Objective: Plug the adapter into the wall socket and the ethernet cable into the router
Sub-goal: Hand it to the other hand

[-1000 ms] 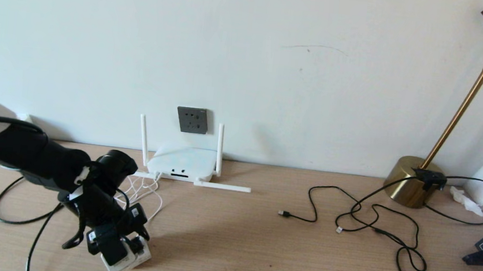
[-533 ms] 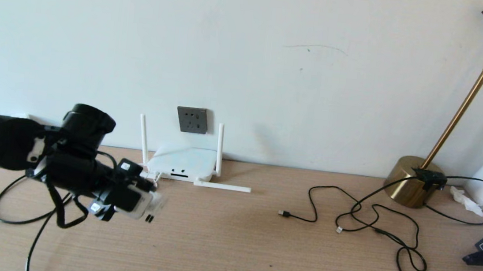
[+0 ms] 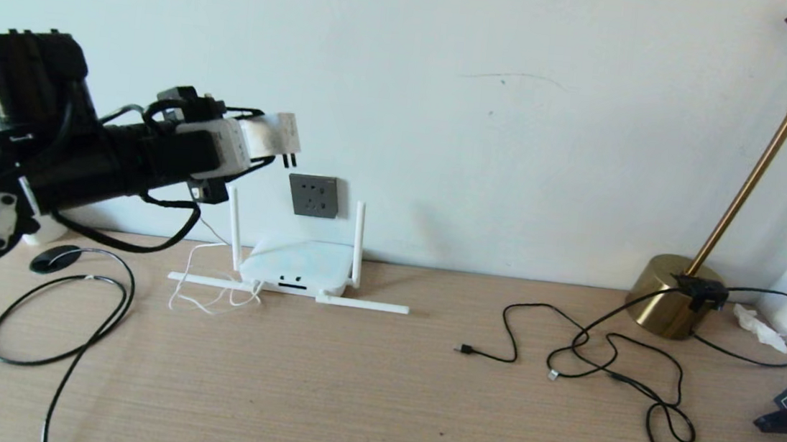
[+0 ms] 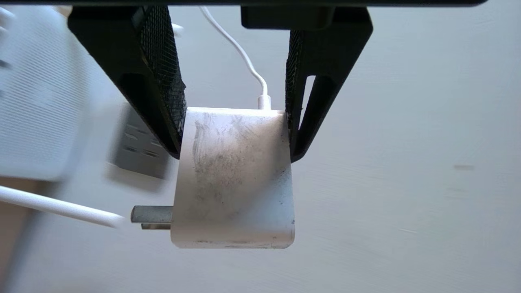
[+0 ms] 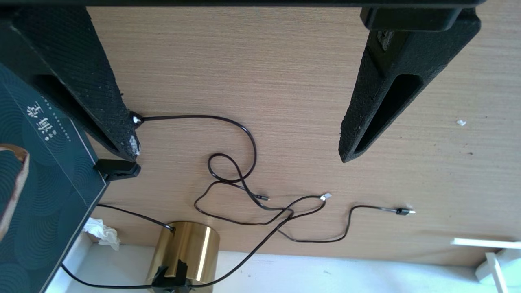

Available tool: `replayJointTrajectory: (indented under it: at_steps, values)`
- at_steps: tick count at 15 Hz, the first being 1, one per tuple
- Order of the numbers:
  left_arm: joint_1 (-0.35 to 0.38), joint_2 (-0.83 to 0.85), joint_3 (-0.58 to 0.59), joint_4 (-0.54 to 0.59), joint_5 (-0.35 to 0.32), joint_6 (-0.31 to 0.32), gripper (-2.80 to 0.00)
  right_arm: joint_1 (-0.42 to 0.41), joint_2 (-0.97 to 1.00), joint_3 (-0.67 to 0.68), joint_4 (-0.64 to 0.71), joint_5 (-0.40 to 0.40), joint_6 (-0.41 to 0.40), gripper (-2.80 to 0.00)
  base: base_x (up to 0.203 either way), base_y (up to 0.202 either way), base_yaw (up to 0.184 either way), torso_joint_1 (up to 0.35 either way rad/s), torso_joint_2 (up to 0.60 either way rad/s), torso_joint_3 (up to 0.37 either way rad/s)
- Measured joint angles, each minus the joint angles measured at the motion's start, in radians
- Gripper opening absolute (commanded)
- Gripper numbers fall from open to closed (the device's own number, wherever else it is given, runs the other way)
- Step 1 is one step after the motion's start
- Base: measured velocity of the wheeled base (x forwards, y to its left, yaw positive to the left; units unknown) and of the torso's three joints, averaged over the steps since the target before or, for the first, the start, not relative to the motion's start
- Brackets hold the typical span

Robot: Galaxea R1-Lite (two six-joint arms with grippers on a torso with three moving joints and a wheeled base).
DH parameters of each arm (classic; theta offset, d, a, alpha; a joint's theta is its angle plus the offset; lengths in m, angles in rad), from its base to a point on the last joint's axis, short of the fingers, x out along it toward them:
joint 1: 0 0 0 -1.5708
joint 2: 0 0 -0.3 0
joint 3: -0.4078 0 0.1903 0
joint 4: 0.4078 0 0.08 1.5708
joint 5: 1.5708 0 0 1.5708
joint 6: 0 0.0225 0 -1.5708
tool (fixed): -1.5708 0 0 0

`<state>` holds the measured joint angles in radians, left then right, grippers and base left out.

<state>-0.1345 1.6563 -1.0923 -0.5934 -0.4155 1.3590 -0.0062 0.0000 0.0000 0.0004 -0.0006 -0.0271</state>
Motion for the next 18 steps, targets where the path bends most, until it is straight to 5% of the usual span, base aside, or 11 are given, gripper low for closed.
replayJointTrajectory:
  at_steps: [3,7,13,18]
  values:
    - [-0.014,-0.042,0.024,-0.069,0.000,-0.005,-2.80,0.000,0.002,-0.053,-0.022,0.010,0.024,0.00,0.000,0.000,0.000,0.000,0.00,0.000]
    - [-0.159,-0.099,0.070,-0.087,0.021,-0.005,-2.80,0.000,0.146,-0.409,0.033,0.180,0.152,0.00,0.000,0.000,0.000,0.000,0.00,0.000]
    - [-0.467,-0.081,-0.021,-0.002,0.293,-0.005,-2.80,0.014,0.672,-0.700,-0.076,0.543,0.309,0.00,0.000,0.000,0.000,0.000,0.00,0.000]
    - [-0.620,0.038,-0.126,0.000,0.368,-0.005,-2.80,0.188,1.041,-0.854,-0.256,0.611,0.345,0.00,0.000,0.000,0.000,0.000,0.00,0.000]
